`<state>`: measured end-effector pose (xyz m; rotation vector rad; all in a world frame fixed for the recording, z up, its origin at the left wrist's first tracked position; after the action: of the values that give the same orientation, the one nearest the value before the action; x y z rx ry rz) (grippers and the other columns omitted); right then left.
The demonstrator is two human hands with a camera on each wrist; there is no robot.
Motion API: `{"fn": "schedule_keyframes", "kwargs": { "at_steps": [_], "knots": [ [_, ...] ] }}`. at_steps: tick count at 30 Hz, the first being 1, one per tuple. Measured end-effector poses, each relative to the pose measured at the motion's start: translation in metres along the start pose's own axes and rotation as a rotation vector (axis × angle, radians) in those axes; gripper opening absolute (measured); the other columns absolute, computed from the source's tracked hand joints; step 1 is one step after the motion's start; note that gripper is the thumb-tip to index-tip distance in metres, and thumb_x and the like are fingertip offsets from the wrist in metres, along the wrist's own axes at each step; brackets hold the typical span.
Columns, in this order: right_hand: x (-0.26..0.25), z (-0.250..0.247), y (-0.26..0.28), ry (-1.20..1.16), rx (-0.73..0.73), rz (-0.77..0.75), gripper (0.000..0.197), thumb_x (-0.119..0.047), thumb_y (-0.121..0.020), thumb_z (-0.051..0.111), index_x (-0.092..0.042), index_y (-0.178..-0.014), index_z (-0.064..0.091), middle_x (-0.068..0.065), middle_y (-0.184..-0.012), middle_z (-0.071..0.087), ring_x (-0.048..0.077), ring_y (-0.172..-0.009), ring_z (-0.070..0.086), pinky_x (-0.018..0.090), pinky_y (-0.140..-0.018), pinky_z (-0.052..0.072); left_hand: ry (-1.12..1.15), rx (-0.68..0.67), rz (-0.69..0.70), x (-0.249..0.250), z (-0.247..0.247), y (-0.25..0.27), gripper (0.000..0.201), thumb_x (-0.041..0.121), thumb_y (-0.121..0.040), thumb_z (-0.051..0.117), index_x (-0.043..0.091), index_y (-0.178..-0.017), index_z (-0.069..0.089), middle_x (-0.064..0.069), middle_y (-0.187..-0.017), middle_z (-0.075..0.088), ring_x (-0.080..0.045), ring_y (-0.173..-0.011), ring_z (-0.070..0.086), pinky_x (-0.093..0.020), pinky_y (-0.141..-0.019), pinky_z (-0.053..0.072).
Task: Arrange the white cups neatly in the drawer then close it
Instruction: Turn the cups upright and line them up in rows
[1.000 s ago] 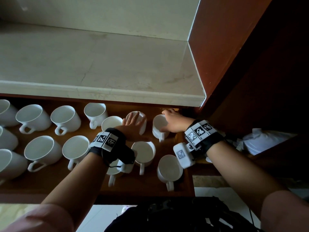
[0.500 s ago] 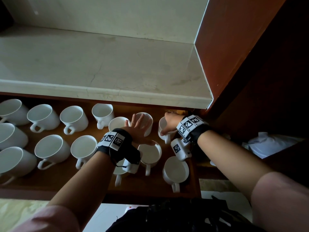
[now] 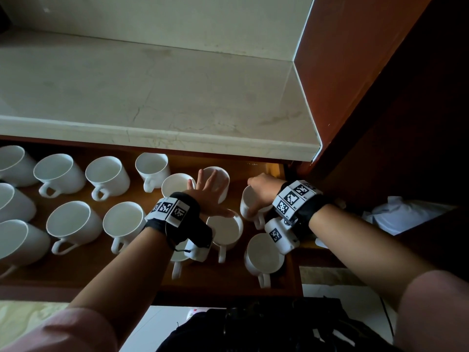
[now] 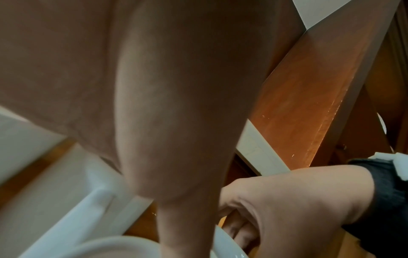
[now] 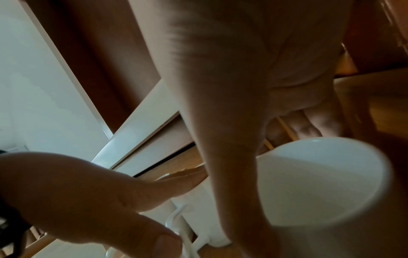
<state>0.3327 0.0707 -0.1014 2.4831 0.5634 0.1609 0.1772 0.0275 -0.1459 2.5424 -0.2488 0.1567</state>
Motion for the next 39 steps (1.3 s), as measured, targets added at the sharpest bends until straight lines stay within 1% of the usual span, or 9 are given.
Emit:
{"fn": "schedule_keyframes", "kwargs": {
  "at_steps": [3, 7, 13, 18, 22, 26, 30, 35, 39],
  "knots": [
    [0.003, 0.003, 0.002, -0.018, 0.01, 0.002, 0.074, -0.052, -0.057, 0.083, -0.012, -0.113, 0.055, 0.004, -0.102, 0.058, 0.02, -0.09, 0.059, 0.03, -0.068, 0.053, 0.003, -0.003, -0.006, -0.001, 0.001, -0.001, 0.102, 0.072, -0.081, 0.046, 0.03, -0.149, -0.017, -0.005, -0.155, -0.029, -0.042, -0.138, -0.029, -0.063, -0.112, -0.007],
    [0.005, 0.007, 0.003, -0.044, 0.001, 0.012, 0.072, -0.052, -0.057, 0.083, -0.013, -0.111, 0.055, 0.001, -0.097, 0.055, 0.019, -0.087, 0.057, 0.028, -0.062, 0.049, 0.003, 0.004, -0.007, -0.002, 0.002, -0.002, 0.103, 0.074, -0.08, 0.045, 0.03, -0.149, -0.017, -0.005, -0.155, -0.028, -0.041, -0.138, -0.029, -0.063, -0.112, -0.007],
    [0.01, 0.013, 0.007, -0.041, 0.011, 0.013, 0.068, -0.051, -0.062, 0.081, -0.011, -0.11, 0.055, 0.005, -0.103, 0.057, 0.02, -0.088, 0.058, 0.025, -0.055, 0.043, 0.011, 0.004, -0.009, -0.003, 0.002, -0.003, 0.102, 0.073, -0.08, 0.046, 0.031, -0.149, -0.016, -0.005, -0.156, -0.027, -0.041, -0.138, -0.03, -0.063, -0.11, -0.008],
    [0.011, 0.013, 0.008, -0.048, 0.024, -0.008, 0.067, -0.051, -0.061, 0.081, -0.013, -0.109, 0.055, 0.005, -0.104, 0.057, 0.02, -0.089, 0.057, 0.028, -0.062, 0.046, 0.016, 0.004, -0.006, -0.003, 0.002, -0.002, 0.102, 0.074, -0.08, 0.045, 0.03, -0.149, -0.017, -0.004, -0.156, -0.027, -0.04, -0.138, -0.03, -0.063, -0.111, -0.008],
    [0.012, 0.015, 0.009, -0.049, 0.03, -0.021, 0.067, -0.05, -0.061, 0.082, -0.013, -0.11, 0.054, 0.005, -0.106, 0.057, 0.02, -0.092, 0.057, 0.029, -0.065, 0.048, 0.006, 0.003, -0.01, -0.002, 0.002, -0.002, 0.103, 0.075, -0.079, 0.044, 0.029, -0.15, -0.016, -0.005, -0.156, -0.026, -0.041, -0.138, -0.03, -0.063, -0.111, -0.008],
    [0.012, 0.014, 0.01, -0.041, 0.028, -0.014, 0.07, -0.051, -0.061, 0.081, -0.014, -0.113, 0.053, 0.005, -0.108, 0.057, 0.021, -0.096, 0.057, 0.032, -0.073, 0.053, 0.006, -0.002, -0.012, -0.002, 0.001, -0.002, 0.103, 0.074, -0.079, 0.044, 0.029, -0.15, -0.016, -0.005, -0.156, -0.026, -0.041, -0.137, -0.03, -0.064, -0.111, -0.008],
    [0.011, 0.015, 0.01, -0.049, 0.026, -0.011, 0.072, -0.051, -0.061, 0.081, -0.014, -0.115, 0.051, 0.005, -0.11, 0.056, 0.021, -0.096, 0.056, 0.032, -0.074, 0.052, 0.007, -0.011, -0.015, -0.002, 0.001, -0.001, 0.103, 0.074, -0.08, 0.044, 0.029, -0.149, -0.017, -0.005, -0.156, -0.027, -0.041, -0.137, -0.031, -0.063, -0.11, -0.009],
    [0.011, 0.014, 0.011, -0.053, 0.016, -0.01, 0.071, -0.048, -0.061, 0.082, -0.013, -0.115, 0.051, 0.006, -0.111, 0.056, 0.021, -0.095, 0.057, 0.031, -0.07, 0.051, 0.011, -0.01, -0.021, -0.002, 0.001, -0.001, 0.103, 0.074, -0.079, 0.045, 0.03, -0.15, -0.016, -0.006, -0.156, -0.026, -0.04, -0.137, -0.031, -0.063, -0.11, -0.009],
    [0.01, 0.014, 0.013, -0.041, 0.01, -0.012, 0.07, -0.047, -0.063, 0.082, -0.012, -0.115, 0.051, 0.006, -0.111, 0.056, 0.02, -0.094, 0.057, 0.03, -0.07, 0.051, 0.006, 0.013, -0.021, -0.001, 0.001, -0.001, 0.102, 0.073, -0.08, 0.045, 0.028, -0.151, -0.014, -0.006, -0.157, -0.022, -0.042, -0.138, -0.029, -0.063, -0.11, -0.007]
  ]
}}
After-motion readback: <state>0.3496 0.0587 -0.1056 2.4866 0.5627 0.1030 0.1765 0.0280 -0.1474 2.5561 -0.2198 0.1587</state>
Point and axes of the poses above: each hand's wrist, its own y-axis away from the middle knuckle, its own z-axis out of the palm, x = y × z, the point moved 2 cm from there along -y, towards the middle knuckle
